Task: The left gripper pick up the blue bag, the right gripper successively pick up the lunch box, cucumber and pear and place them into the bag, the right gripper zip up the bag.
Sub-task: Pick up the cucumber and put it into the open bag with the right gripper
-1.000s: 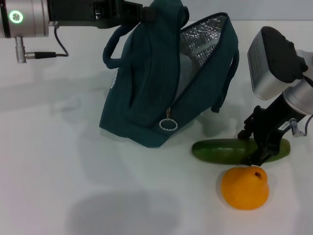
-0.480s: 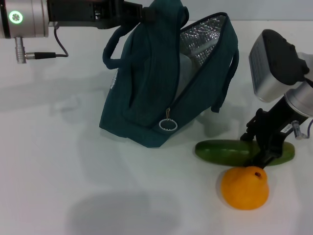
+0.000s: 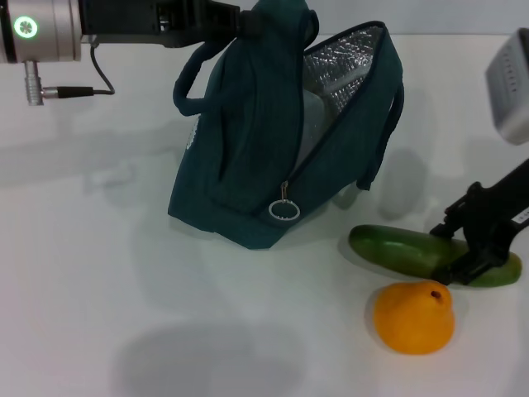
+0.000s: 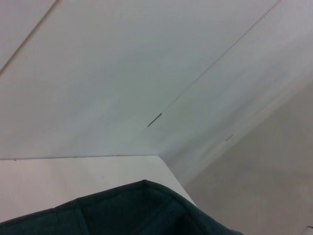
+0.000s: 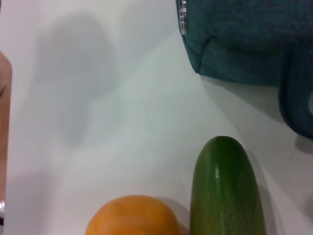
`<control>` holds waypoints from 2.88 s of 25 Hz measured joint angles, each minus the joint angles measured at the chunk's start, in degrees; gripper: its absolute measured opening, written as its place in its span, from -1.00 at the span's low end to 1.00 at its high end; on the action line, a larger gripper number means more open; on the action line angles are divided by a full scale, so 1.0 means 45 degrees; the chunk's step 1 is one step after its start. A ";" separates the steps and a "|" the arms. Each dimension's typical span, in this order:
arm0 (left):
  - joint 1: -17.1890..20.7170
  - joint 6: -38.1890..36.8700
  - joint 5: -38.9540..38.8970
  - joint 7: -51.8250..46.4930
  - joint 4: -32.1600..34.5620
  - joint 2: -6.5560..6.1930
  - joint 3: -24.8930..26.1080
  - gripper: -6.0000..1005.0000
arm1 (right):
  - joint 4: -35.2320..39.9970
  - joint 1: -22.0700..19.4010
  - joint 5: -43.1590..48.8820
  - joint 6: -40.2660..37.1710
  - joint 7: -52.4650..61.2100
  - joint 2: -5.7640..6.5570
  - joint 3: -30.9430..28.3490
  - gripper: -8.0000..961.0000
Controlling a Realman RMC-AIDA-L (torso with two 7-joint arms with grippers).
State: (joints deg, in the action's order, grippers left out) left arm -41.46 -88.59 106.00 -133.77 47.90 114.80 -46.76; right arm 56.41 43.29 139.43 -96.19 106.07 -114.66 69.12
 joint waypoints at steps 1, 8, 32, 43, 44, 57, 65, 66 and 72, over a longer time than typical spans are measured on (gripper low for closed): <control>-0.0009 0.0000 -0.0001 0.0000 0.0000 -0.0001 0.0000 -0.75 | 0.0002 -0.0064 -0.0002 -0.0084 -0.0019 0.0020 -0.0168 0.33; -0.0041 0.0001 -0.0033 -0.0058 0.0000 -0.0024 0.0000 -0.75 | 0.0155 -0.0746 -0.0115 -0.1240 -0.0685 0.0167 -0.2332 0.33; -0.0292 0.0000 -0.0208 -0.0460 -0.0001 -0.0019 -0.0009 -0.75 | -0.1755 -0.3433 -1.2973 -0.2535 -1.0037 -0.0297 -0.6277 0.33; -0.0251 -0.0235 -0.0571 -0.1066 0.0000 -0.0043 -0.0116 -0.74 | -0.5408 -0.2082 -1.4962 0.0763 -1.5882 -0.0287 -0.2670 0.33; -0.0239 -0.0236 -0.0574 -0.1123 0.0000 -0.0043 -0.0117 -0.74 | -0.5752 -0.1970 -1.4969 0.0784 -1.6205 -0.0296 -0.2667 0.33; -0.0015 -0.0238 -0.0506 -0.1476 0.0000 -0.0061 -0.0072 -0.74 | -0.8232 -0.1879 -1.4900 0.2248 -1.8501 -0.0252 -0.2616 0.32; 0.0163 -0.0479 -0.0558 -0.1503 0.0001 -0.0088 -0.0038 -0.74 | -0.7535 -0.2159 -1.3957 0.3270 -1.6468 -0.0139 -0.2154 0.32; 0.0178 -0.0500 -0.0566 -0.1504 0.0001 -0.0091 -0.0039 -0.74 | -0.7328 -0.2193 -1.3681 0.3415 -1.5990 -0.0138 -0.2152 0.32; 0.0229 -0.0785 -0.0586 -0.1504 0.0001 -0.0019 -0.0049 -0.74 | -0.5738 -0.2247 -1.1799 0.4167 -1.2348 -0.0187 -0.2035 0.32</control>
State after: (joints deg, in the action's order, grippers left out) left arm -40.43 -92.13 103.36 -140.54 47.90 114.72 -46.98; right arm 30.59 33.18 86.33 -77.44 50.50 -115.50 59.96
